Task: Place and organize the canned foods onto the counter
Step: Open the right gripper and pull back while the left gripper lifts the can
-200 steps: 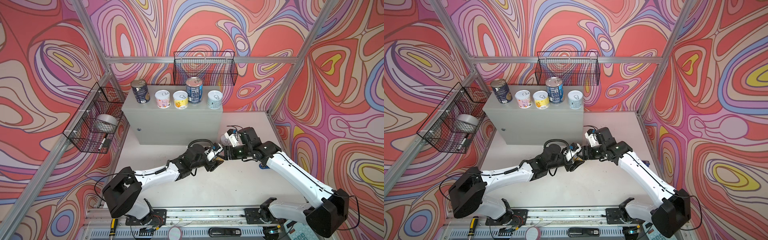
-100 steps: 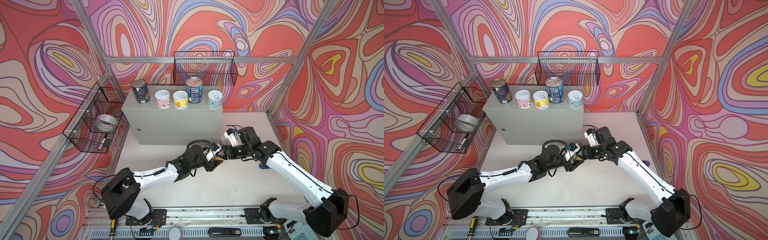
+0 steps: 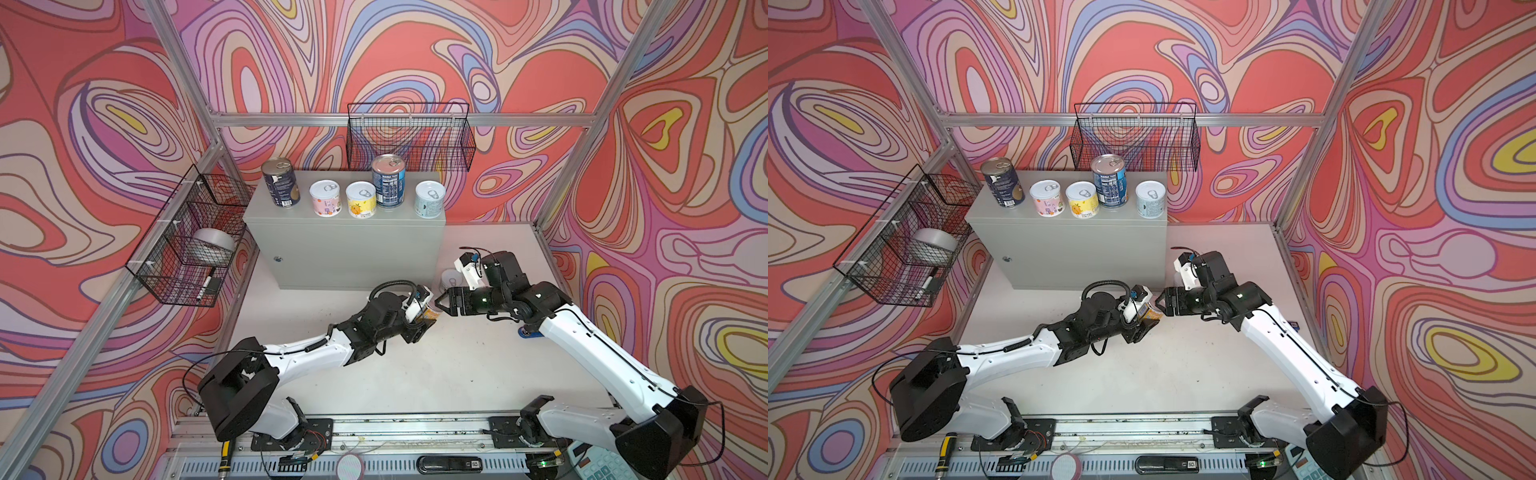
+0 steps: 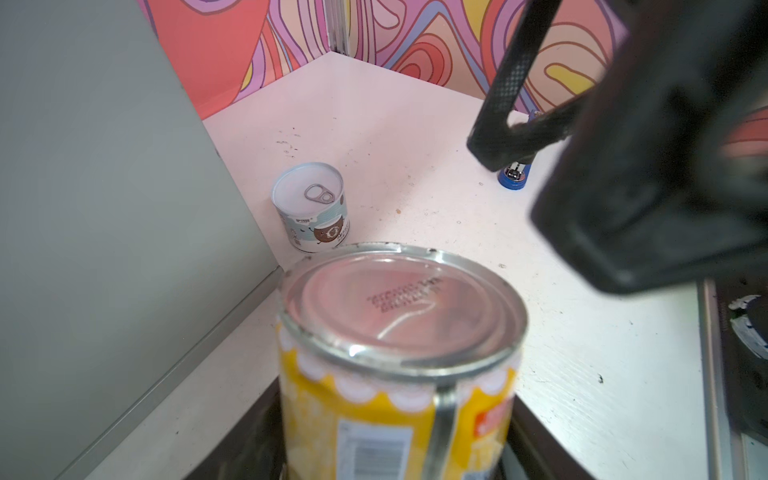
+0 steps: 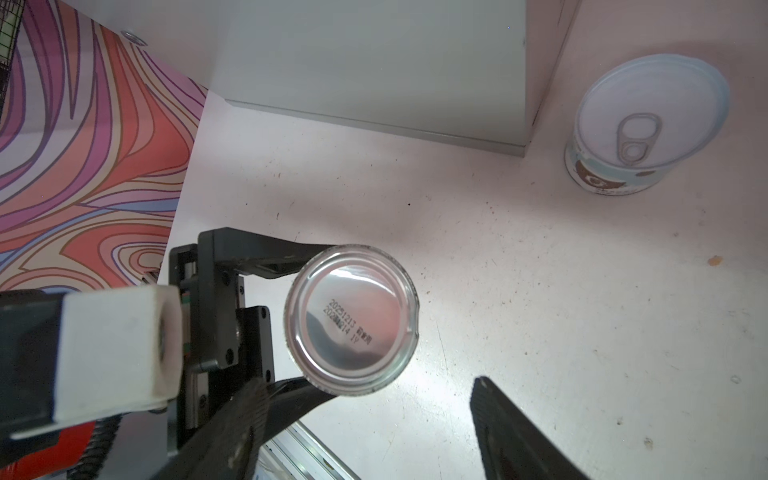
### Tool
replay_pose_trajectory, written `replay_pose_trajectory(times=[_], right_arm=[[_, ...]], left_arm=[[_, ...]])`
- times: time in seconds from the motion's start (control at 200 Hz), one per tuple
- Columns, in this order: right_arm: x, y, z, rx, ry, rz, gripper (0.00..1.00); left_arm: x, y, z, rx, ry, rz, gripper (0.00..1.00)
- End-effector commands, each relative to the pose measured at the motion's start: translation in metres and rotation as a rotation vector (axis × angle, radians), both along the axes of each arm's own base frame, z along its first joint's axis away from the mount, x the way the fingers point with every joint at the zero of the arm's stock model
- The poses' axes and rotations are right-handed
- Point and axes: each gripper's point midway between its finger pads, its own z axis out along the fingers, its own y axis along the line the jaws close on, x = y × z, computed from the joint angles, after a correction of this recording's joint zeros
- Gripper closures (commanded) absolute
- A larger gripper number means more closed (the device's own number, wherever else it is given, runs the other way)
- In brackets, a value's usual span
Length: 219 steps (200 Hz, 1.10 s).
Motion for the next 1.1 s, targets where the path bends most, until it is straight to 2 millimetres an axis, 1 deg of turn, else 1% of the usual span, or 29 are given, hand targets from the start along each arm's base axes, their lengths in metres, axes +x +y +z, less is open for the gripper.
replay_pose_trajectory(times=[0.0, 0.195, 0.331, 0.436, 0.536, 0.761, 0.876, 0.952, 1.092], right_arm=[[0.003, -0.014, 0.012, -0.03, -0.05, -0.06, 0.2], [0.003, -0.034, 0.03, -0.029, -0.165, -0.16, 0.2], [0.004, -0.051, 0.036, -0.047, -0.226, -0.238, 0.19], [0.004, -0.055, 0.037, -0.045, -0.257, -0.257, 0.19], [0.006, -0.055, 0.04, -0.036, -0.282, -0.258, 0.19], [0.013, -0.051, 0.049, -0.029, -0.326, -0.246, 0.19], [0.014, -0.043, 0.052, -0.009, -0.327, -0.207, 0.18], [0.013, -0.036, 0.053, 0.007, -0.313, -0.172, 0.18], [0.008, -0.03, 0.054, 0.028, -0.305, -0.137, 0.18]], left_arm=[[0.009, 0.007, 0.037, -0.08, -0.067, 0.065, 0.53], [0.016, 0.031, 0.046, -0.057, -0.055, 0.195, 0.53], [0.014, 0.053, 0.063, -0.092, -0.086, 0.272, 0.53], [0.014, 0.074, 0.079, -0.1, -0.111, 0.351, 0.53], [0.016, 0.095, 0.094, -0.089, -0.129, 0.431, 0.52], [0.025, 0.154, 0.132, -0.126, -0.139, 0.672, 0.53], [0.025, 0.183, 0.15, -0.174, -0.176, 0.776, 0.54], [0.025, 0.206, 0.161, -0.19, -0.198, 0.872, 0.54], [0.029, 0.234, 0.181, -0.175, -0.22, 0.967, 0.53]])
